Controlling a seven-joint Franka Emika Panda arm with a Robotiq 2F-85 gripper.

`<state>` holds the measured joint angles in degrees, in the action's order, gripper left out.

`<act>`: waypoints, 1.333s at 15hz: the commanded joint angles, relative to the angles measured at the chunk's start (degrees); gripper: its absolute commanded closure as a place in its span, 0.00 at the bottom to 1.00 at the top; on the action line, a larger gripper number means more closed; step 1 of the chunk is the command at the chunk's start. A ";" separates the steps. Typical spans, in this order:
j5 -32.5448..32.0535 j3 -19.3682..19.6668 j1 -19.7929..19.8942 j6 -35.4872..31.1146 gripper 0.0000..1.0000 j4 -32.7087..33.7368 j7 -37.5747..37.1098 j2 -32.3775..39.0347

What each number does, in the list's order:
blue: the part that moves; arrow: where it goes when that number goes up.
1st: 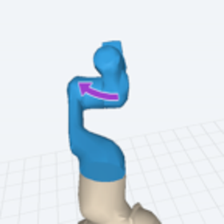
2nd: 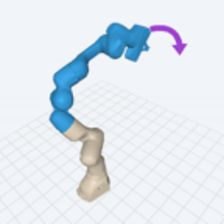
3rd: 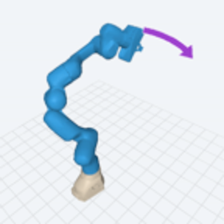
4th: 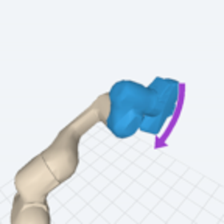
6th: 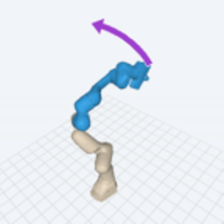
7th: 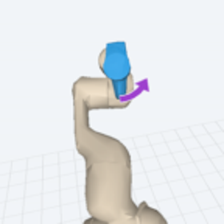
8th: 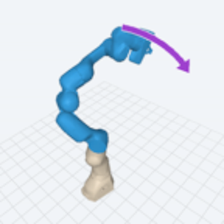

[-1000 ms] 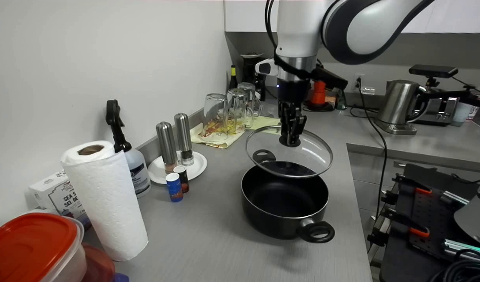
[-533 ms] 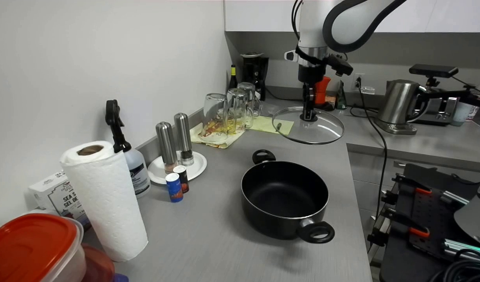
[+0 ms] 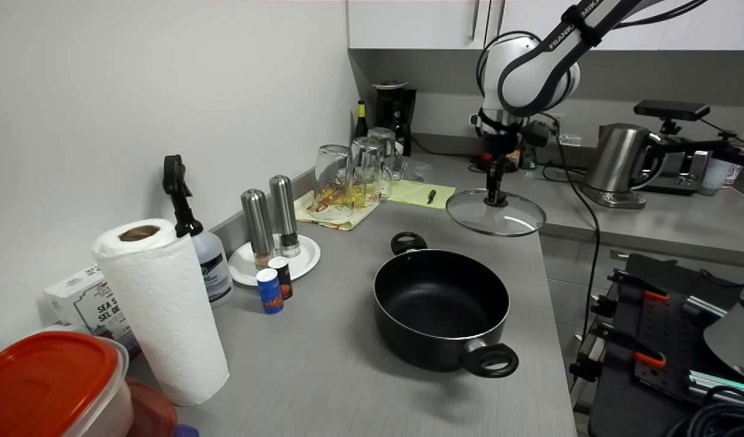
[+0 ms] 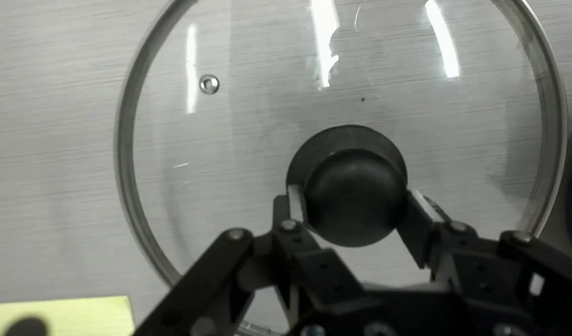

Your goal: Place the pot's lid on the counter

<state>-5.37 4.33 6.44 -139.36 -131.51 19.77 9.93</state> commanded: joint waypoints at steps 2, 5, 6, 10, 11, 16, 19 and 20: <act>6.28 -1.96 1.19 -7.90 0.74 -0.02 0.67 7.56; 5.75 -2.65 1.03 -14.11 0.74 -0.42 -1.20 11.94; 5.60 -3.00 1.21 -15.41 0.74 -0.39 -1.24 12.93; 3.83 -2.74 0.77 -19.84 0.74 -0.53 -2.71 15.52; 3.74 -2.75 0.76 -20.16 0.74 -0.51 -2.87 15.37; 4.28 -3.49 1.23 -20.04 0.16 -1.38 -2.46 14.31; 3.47 -3.34 0.53 -19.91 0.01 -5.04 -2.66 8.82; 3.19 -3.21 0.28 -19.52 0.00 -5.98 -2.77 7.14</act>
<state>-0.67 1.41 6.90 -158.16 -132.58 18.30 23.68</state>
